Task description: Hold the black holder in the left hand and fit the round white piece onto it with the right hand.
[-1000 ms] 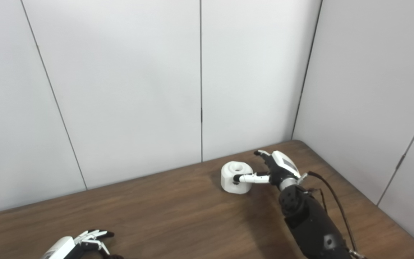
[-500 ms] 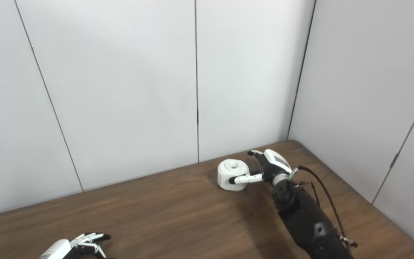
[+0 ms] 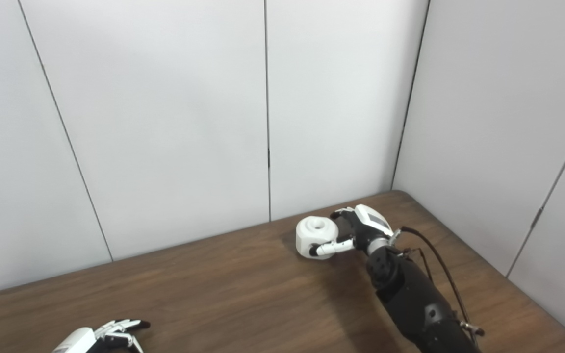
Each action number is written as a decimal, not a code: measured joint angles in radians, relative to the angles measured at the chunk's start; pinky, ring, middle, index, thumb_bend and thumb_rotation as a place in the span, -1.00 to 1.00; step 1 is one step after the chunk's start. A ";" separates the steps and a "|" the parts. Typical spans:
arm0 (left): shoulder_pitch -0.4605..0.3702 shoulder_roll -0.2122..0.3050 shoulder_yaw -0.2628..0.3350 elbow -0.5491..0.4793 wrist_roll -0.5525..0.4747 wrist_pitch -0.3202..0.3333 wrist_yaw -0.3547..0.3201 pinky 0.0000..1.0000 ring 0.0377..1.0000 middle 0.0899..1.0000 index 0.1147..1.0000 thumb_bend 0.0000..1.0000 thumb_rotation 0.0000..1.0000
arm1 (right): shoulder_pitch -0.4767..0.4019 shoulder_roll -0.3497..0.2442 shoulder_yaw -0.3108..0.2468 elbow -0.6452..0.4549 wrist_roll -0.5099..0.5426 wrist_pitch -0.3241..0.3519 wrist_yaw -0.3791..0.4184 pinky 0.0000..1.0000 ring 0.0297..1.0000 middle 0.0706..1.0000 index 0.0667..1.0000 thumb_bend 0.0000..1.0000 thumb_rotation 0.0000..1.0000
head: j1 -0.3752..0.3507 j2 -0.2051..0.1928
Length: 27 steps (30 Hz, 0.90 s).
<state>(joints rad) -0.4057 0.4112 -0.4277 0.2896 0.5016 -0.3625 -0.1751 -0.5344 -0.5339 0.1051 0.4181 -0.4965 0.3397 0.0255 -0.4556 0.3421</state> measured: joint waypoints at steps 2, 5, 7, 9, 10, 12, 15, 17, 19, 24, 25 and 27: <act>0.000 0.000 0.000 0.000 0.002 -0.001 0.000 0.84 0.79 0.72 -0.17 0.03 -0.91 | 0.003 0.006 0.007 0.005 0.000 -0.016 -0.008 0.73 0.93 0.88 0.30 0.64 -0.25 | 0.000 0.000; 0.000 0.000 0.000 0.001 0.006 -0.007 0.003 0.82 0.79 0.71 -0.17 0.03 -0.91 | 0.011 0.025 0.016 0.014 -0.006 -0.034 -0.044 0.70 0.90 0.84 0.03 0.21 -0.55 | 0.000 0.000; 0.000 0.000 0.001 0.001 0.007 -0.009 0.003 0.83 0.79 0.71 -0.17 0.03 -0.91 | 0.010 0.027 0.015 0.023 -0.005 -0.040 -0.059 0.72 0.90 0.81 -0.07 0.06 -0.67 | -0.002 0.000; 0.000 0.000 0.003 0.002 0.006 -0.009 0.003 0.85 0.79 0.71 -0.17 0.03 -0.91 | 0.010 0.030 0.012 0.025 0.002 -0.046 -0.068 0.72 0.90 0.80 -0.10 0.03 -0.69 | -0.002 0.000; 0.001 0.000 0.003 0.002 0.006 -0.008 0.003 0.85 0.79 0.72 -0.17 0.03 -0.91 | 0.010 0.030 0.013 0.025 0.007 -0.061 -0.068 0.71 0.89 0.80 -0.10 0.02 -0.69 | -0.003 -0.002; 0.001 0.000 0.004 0.002 0.006 -0.008 0.002 0.85 0.79 0.72 -0.17 0.03 -0.91 | 0.010 0.034 0.015 0.025 0.007 -0.074 -0.070 0.71 0.89 0.79 -0.10 0.01 -0.70 | -0.003 -0.002; 0.001 0.000 0.004 0.003 0.005 -0.008 0.002 0.86 0.79 0.72 -0.17 0.03 -0.91 | 0.011 0.037 0.016 0.025 0.007 -0.075 -0.080 0.68 0.87 0.77 -0.11 0.01 -0.70 | -0.002 -0.002; 0.001 0.000 0.004 0.003 0.004 -0.009 0.002 0.86 0.78 0.71 -0.17 0.03 -0.91 | 0.011 0.038 0.016 0.025 0.007 -0.076 -0.084 0.66 0.87 0.77 -0.11 0.01 -0.71 | -0.002 -0.002; 0.001 0.000 0.004 0.003 0.004 -0.009 0.002 0.86 0.79 0.72 -0.17 0.03 -0.91 | 0.011 0.038 0.016 0.025 0.007 -0.076 -0.089 0.69 0.87 0.77 -0.11 0.01 -0.71 | -0.003 -0.002; 0.001 0.000 0.004 0.003 0.002 -0.008 0.001 0.88 0.79 0.72 -0.17 0.03 -0.91 | 0.014 0.039 0.016 0.025 0.011 -0.077 -0.089 0.70 0.87 0.77 -0.11 0.01 -0.71 | -0.002 0.000; 0.002 0.000 0.004 0.003 0.000 -0.007 0.001 0.88 0.79 0.72 -0.17 0.03 -0.91 | 0.014 0.039 0.016 0.025 0.011 -0.077 -0.090 0.69 0.87 0.77 -0.11 0.01 -0.71 | -0.002 0.002; 0.003 0.000 0.005 0.003 -0.001 -0.007 0.001 0.88 0.79 0.72 -0.17 0.03 -0.91 | 0.015 0.039 0.016 0.024 0.011 -0.077 -0.093 0.69 0.87 0.77 -0.11 0.01 -0.71 | -0.003 0.003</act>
<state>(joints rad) -0.4027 0.4113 -0.4230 0.2928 0.5004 -0.3695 -0.1743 -0.5195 -0.4947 0.1211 0.4426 -0.4852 0.2626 -0.0673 -0.4587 0.3451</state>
